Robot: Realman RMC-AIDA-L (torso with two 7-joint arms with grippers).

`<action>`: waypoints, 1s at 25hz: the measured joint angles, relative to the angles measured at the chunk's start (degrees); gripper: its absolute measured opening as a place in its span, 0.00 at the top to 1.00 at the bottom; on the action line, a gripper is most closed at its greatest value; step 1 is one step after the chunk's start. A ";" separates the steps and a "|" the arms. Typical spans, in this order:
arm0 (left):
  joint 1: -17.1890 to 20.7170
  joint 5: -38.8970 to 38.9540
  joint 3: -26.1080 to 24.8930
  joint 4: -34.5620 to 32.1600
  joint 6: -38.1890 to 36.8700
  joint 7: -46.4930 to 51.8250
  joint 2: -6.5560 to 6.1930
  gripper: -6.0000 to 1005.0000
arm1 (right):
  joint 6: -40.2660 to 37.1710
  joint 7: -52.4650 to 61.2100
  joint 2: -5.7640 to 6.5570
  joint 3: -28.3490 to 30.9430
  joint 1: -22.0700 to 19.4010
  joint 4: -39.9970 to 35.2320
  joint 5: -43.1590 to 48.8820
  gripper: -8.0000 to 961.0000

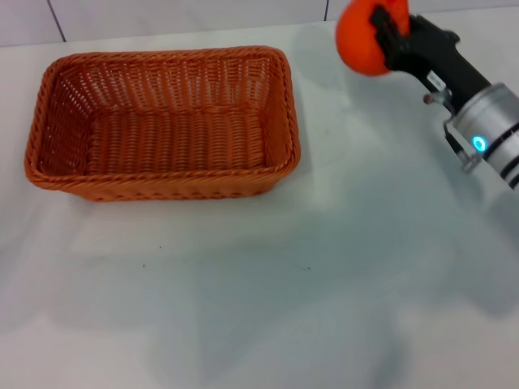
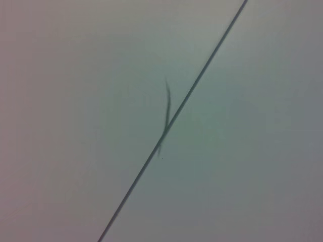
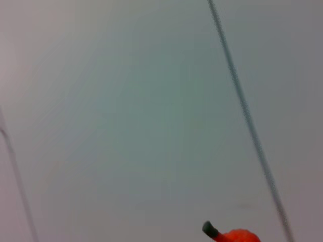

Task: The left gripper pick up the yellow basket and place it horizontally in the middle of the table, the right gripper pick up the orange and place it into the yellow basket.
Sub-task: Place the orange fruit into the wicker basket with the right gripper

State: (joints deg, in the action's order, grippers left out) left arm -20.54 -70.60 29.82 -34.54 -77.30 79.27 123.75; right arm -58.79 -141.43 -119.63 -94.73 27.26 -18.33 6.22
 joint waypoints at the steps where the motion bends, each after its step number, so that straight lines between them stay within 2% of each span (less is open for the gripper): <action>1: 0.07 0.05 -0.05 0.00 0.00 0.00 0.00 0.27 | -0.10 0.42 0.00 -0.19 0.19 -1.03 0.39 0.70; 5: 0.21 0.19 -0.23 0.00 0.00 -0.10 0.00 0.27 | 1.02 2.54 -0.20 -0.54 2.97 -3.35 4.59 0.74; 8: 0.23 0.22 -0.25 -0.13 0.00 -0.46 0.00 0.27 | 2.64 5.03 -0.58 -2.20 7.75 -3.30 8.50 0.76; 13: 0.24 0.26 -0.31 -0.14 0.01 -0.60 0.00 0.27 | 3.01 8.42 -0.67 -5.72 10.95 -3.65 11.28 0.80; 15: 0.24 0.29 -0.31 -0.15 0.02 -0.61 0.00 0.27 | 2.90 10.53 -0.92 -7.02 12.12 -3.85 13.42 0.85; 20: 0.21 0.30 -0.29 -0.24 0.17 -0.66 0.00 0.27 | 3.00 12.99 -1.29 -9.04 12.76 -4.48 15.65 0.87; 25: -0.05 0.30 -0.29 -0.24 0.24 -1.05 0.00 0.27 | 2.29 16.14 -1.01 -9.35 12.34 -4.51 16.24 0.89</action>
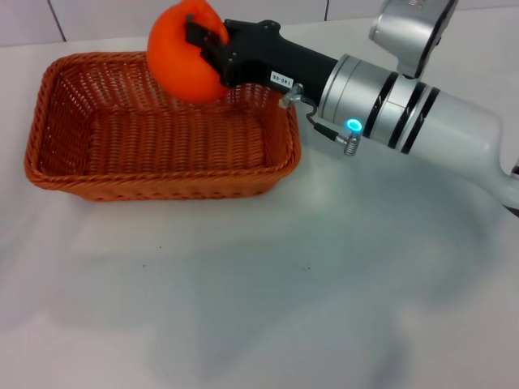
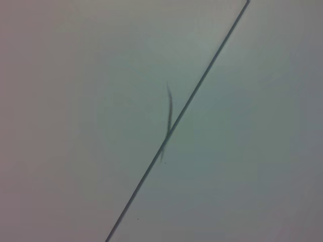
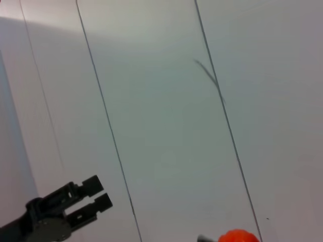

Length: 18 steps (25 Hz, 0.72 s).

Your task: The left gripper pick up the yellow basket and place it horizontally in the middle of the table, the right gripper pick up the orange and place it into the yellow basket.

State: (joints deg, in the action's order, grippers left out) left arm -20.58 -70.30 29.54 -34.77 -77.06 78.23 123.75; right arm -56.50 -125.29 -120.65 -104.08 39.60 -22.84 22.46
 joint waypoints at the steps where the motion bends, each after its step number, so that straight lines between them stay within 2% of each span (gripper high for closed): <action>1: -0.05 0.00 0.00 0.02 0.00 -0.21 0.00 0.27 | -0.36 0.04 0.05 0.01 -0.11 0.00 0.01 0.89; 7: -0.15 0.00 0.13 0.11 0.23 -0.47 0.00 0.27 | -1.55 -0.22 0.12 0.36 -0.35 -0.01 0.00 0.90; 18: -0.16 -0.09 -0.10 0.23 0.53 -1.38 0.04 0.27 | -1.62 -0.30 0.26 0.80 -0.36 -0.03 -1.62 0.39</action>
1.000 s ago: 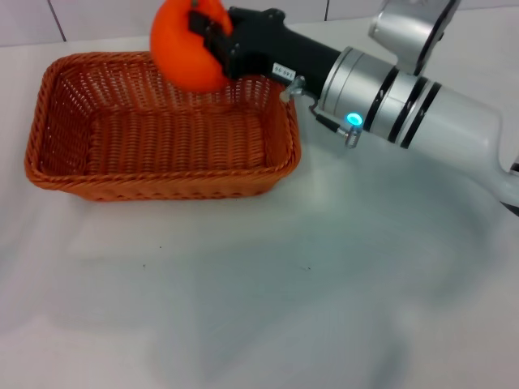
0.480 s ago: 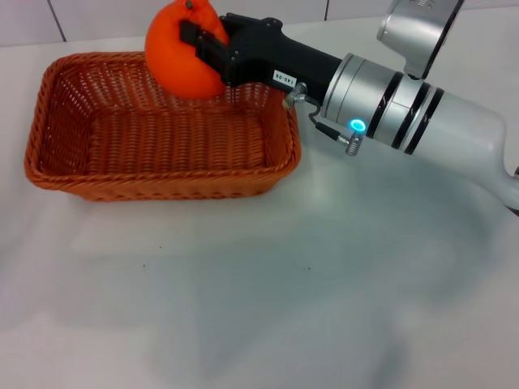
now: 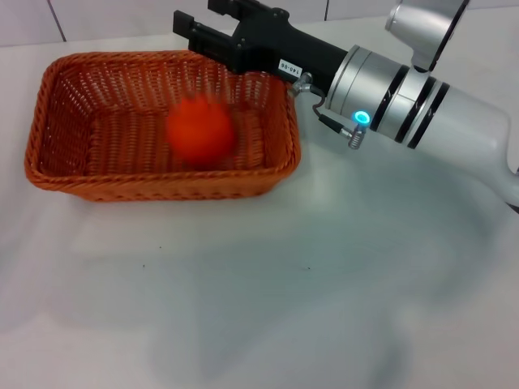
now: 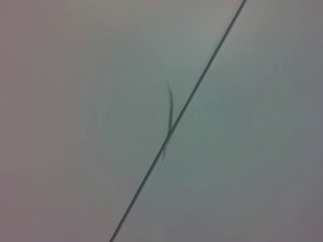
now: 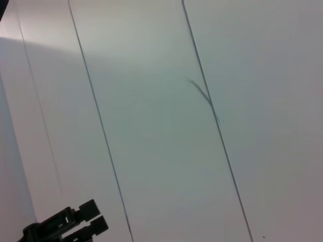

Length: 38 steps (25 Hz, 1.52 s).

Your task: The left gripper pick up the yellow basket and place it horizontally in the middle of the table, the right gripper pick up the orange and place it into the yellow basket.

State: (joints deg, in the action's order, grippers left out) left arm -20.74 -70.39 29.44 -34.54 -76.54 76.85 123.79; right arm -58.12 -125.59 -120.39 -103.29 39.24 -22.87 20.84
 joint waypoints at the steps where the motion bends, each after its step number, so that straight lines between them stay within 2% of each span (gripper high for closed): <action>1: 0.00 0.00 -0.12 0.00 0.02 -0.14 0.01 0.27 | 0.06 0.00 0.00 0.05 0.00 0.00 -0.19 0.35; 5: 0.00 0.01 -1.19 0.21 0.11 -0.43 0.06 0.27 | 0.44 -0.09 0.02 0.73 -0.01 0.15 -1.26 0.18; 9: -0.03 0.03 -2.93 1.10 0.17 -1.63 0.05 0.27 | 0.48 -2.79 0.05 2.08 -0.42 0.40 -4.03 0.10; 13: -0.04 0.08 -6.14 2.74 0.17 -5.75 0.01 0.27 | -0.08 -10.40 0.07 3.79 -2.39 0.06 -9.03 0.02; 18: 0.46 0.09 -8.98 4.27 1.11 -10.68 -0.04 0.27 | -2.43 -23.87 0.14 7.25 -6.45 -0.07 -14.65 0.03; 21: 0.53 0.10 -10.38 5.39 2.02 -12.78 -0.05 0.28 | -4.31 -30.11 0.17 13.34 -10.38 0.06 -15.35 0.03; 31: 0.76 0.10 -15.33 9.40 4.74 -23.31 -0.01 0.28 | -7.54 -36.46 0.05 24.77 -18.58 1.17 -15.40 0.03; 38: 0.58 0.08 -18.15 11.41 5.98 -28.49 -0.04 0.28 | -11.84 -36.54 0.03 28.30 -19.53 7.54 -15.49 0.03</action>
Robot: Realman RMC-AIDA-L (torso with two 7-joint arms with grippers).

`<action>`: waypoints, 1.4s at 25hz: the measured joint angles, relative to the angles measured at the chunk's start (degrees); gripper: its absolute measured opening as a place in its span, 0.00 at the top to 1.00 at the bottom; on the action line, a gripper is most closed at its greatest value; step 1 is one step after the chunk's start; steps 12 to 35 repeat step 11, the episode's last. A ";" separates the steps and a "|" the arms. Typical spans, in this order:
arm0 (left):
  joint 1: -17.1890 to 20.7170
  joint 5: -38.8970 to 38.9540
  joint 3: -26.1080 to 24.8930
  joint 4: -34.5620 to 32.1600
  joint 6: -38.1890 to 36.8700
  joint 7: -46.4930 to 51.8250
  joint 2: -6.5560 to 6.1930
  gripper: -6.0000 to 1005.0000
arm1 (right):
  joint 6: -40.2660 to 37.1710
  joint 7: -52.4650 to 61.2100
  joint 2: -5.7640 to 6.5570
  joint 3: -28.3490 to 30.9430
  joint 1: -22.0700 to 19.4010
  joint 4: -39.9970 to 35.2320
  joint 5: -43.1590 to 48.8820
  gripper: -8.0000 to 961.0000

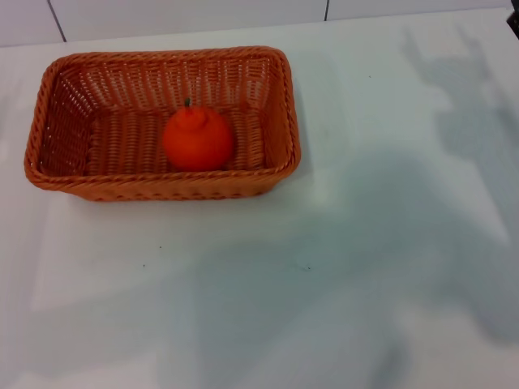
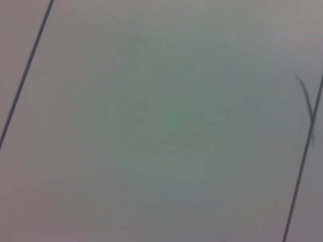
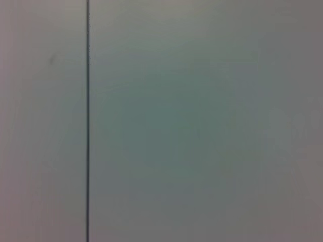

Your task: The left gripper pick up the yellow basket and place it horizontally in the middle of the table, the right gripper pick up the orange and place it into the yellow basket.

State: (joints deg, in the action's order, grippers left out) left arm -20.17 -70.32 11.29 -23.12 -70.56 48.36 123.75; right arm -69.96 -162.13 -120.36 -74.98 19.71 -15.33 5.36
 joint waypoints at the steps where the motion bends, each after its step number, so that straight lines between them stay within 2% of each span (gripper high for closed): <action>1: -0.04 0.00 -0.05 0.02 0.09 -0.48 0.00 0.28 | -0.23 0.01 0.00 0.09 -0.04 0.53 0.00 0.03; 11: -0.70 0.00 -0.29 0.24 3.11 -3.68 -0.03 0.28 | -1.30 0.71 0.16 0.76 -0.27 3.71 0.00 0.03; 35: -0.70 0.00 -0.29 0.24 3.11 -3.68 -0.03 0.28 | -1.30 0.71 0.16 0.76 -0.27 3.71 0.00 0.03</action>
